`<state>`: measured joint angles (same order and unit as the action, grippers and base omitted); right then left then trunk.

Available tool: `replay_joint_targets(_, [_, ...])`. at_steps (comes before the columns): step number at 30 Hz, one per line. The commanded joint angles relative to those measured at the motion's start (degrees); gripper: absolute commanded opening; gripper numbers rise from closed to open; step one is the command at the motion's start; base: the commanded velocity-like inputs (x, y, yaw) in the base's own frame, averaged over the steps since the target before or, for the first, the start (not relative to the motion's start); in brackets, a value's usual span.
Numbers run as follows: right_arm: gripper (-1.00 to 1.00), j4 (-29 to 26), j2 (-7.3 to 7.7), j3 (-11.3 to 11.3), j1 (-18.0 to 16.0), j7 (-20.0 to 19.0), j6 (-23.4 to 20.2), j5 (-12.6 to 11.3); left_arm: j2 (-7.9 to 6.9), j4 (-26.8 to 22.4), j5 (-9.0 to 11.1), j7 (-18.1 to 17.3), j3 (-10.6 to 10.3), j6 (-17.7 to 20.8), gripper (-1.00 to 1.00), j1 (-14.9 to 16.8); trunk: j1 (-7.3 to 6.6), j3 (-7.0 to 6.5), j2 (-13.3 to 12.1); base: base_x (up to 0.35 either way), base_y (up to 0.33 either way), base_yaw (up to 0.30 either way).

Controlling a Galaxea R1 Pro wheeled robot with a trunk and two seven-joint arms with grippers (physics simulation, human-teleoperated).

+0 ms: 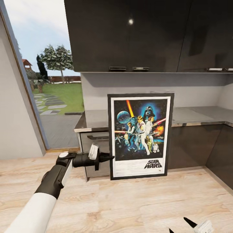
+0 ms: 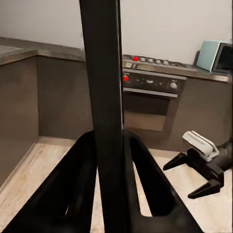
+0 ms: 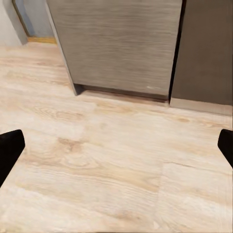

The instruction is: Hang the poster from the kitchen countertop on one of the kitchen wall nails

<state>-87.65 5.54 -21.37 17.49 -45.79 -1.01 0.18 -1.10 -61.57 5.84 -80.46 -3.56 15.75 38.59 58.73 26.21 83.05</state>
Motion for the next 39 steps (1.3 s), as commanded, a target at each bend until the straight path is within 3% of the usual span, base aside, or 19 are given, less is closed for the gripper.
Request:
replay_joint_targets(1, [1.0, -0.1, 0.45, -1.0, -0.3, -2.7, -0.5, 0.0, -0.43, 0.1, 0.2, -1.3, -0.1, 0.3, -1.0, -0.5, 0.0, 0.05, 0.0, 0.0, 0.0, 0.0])
replay_joint_targets(3, [1.0, -0.2, 1.48, -1.6, -0.6, -4.5, -0.8, -0.1, -0.91, 0.2, 0.1, -2.6, -0.1, 0.2, -1.0, -1.0, 0.0, 0.05, 0.0, 0.0, 0.0, 0.0])
replay_joint_targets(7, [1.0, -0.2, 5.29, -2.4, -1.7, -7.3, -4.6, -0.9, -2.57, 0.3, 0.1, -4.3, -0.1, 0.1, -1.0, -2.1, 0.0, 0.05, 0.0, 0.0, 0.0, 0.0])
replay_joint_targets(12, [1.0, -0.3, 9.52, -2.7, -5.6, -12.6, -11.8, -5.2, -3.53, 0.1, 0.1, -5.0, -0.2, 0.0, -1.0, -3.9, 0.0, 0.05, 0.0, 0.0, 0.0, 0.0])
replay_joint_targets(13, [1.0, -0.2, 11.89, -2.8, -9.1, -17.9, -16.1, -6.8, -3.86, 0.1, 0.0, -5.9, -0.3, 0.0, -1.0, -4.7, 0.0, 0.05, 0.0, 0.0, 0.0, 0.0])
replay_joint_targets(17, [1.0, 0.0, 13.94, -2.8, -13.4, -22.1, -21.3, -7.7, -4.97, 0.3, -0.8, -8.2, -0.3, 0.0, -1.0, -5.1, 0.0, 0.05, 0.0, 0.0, 0.0, 0.0])
replay_joint_targets(18, [1.0, 0.1, 15.51, -2.8, -16.2, -24.5, -24.3, -8.0, -5.61, 0.3, -1.7, -9.0, -0.3, 0.0, -1.0, -5.2, 0.0, 0.05, 0.0, 0.0, 0.0, 0.0])
replay_joint_targets(23, [1.0, 0.2, 16.83, -2.7, -20.3, -28.5, -28.3, -8.2, -5.92, 0.4, -2.2, -9.5, -0.3, -0.2, -1.0, -5.3, 0.0, 0.05, 0.0, 0.0, 0.0, 0.0])
replay_joint_targets(24, [1.0, 0.3, 17.14, -2.6, -22.8, -31.0, -30.3, -8.1, -5.98, 0.5, -2.4, -9.5, -0.4, -1.2, -1.0, -5.3, 0.0, 0.05, 0.0, 0.0, 0.0, 0.0])
replay_joint_targets(30, [1.0, 0.4, 17.39, -2.4, -25.2, -35.0, -31.5, -8.0, -6.07, 0.6, -2.5, -9.5, -0.4, -2.1, -1.0, -5.3, 0.0, 0.05, 0.0, 0.0, 0.0, 0.0])
replay_joint_targets(34, [1.0, 1.1, 18.25, -2.3, -26.5, -40.8, -31.8, -7.9, -6.1, 0.7, -2.5, -9.5, -0.4, -2.3, -1.0, -5.3, 0.0, 0.05, 0.0, 0.0, 0.0, 0.0])
replay_joint_targets(39, [1.0, 1.8, 18.82, -1.9, -27.8, -43.2, -31.9, -8.0, -6.1, 0.7, -2.5, -9.5, -0.4, -2.4, -1.0, -5.3, 0.0, 0.05, 0.0, 0.0, 0.0, 0.0])
